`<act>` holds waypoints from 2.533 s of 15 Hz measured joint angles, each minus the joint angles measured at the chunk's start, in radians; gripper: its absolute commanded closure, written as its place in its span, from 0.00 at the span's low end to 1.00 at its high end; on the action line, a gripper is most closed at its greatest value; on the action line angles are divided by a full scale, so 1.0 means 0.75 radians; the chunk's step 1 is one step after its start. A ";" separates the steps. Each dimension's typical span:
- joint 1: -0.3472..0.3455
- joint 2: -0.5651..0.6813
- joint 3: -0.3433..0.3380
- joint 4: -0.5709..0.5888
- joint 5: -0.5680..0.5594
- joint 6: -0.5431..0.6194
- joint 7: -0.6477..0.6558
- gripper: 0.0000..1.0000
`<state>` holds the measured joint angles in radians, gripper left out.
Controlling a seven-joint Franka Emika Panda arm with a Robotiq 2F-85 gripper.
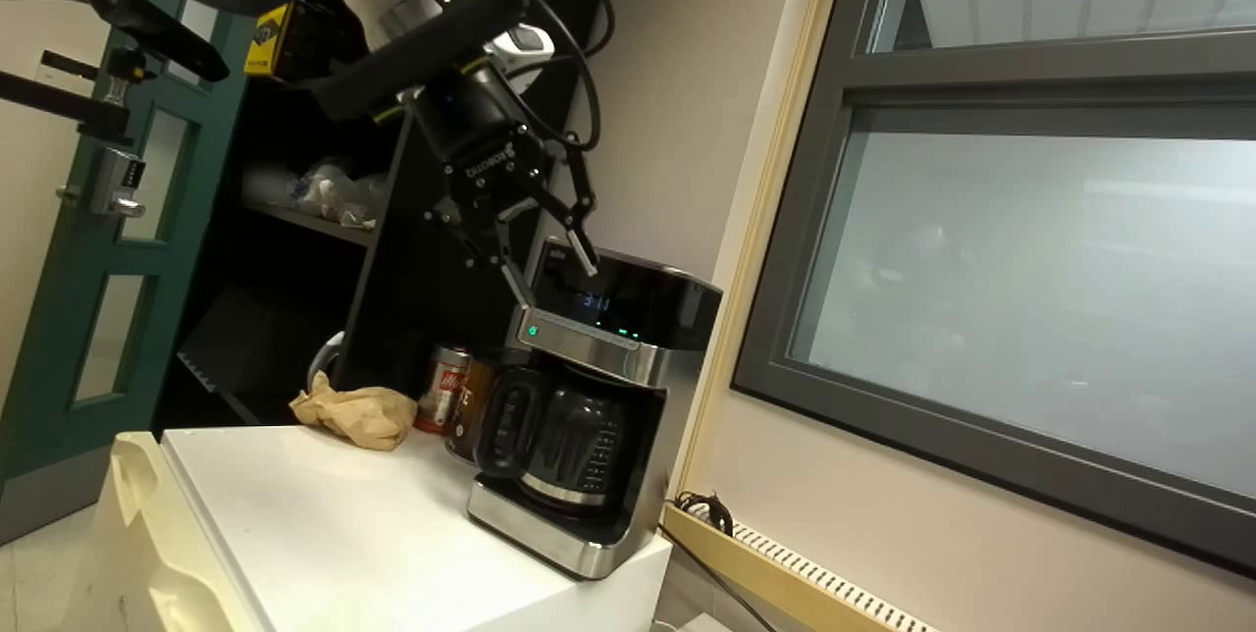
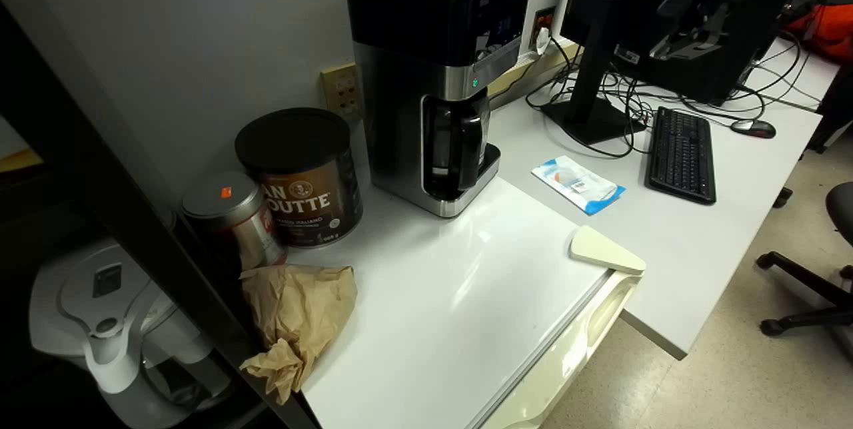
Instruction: Press a button on the coffee maker
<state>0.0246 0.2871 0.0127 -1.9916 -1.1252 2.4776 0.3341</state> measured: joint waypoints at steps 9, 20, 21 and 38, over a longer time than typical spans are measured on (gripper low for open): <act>0.003 0.242 -0.018 0.259 -0.193 0.173 -0.008 1.00; 0.013 0.543 -0.018 0.616 -0.185 0.182 -0.140 1.00; 0.015 0.563 -0.018 0.644 -0.185 0.182 -0.148 1.00; 0.030 0.635 -0.024 0.732 -0.157 0.198 -0.233 1.00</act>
<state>0.0471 0.7630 -0.0053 -1.4429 -1.2428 2.6257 0.1592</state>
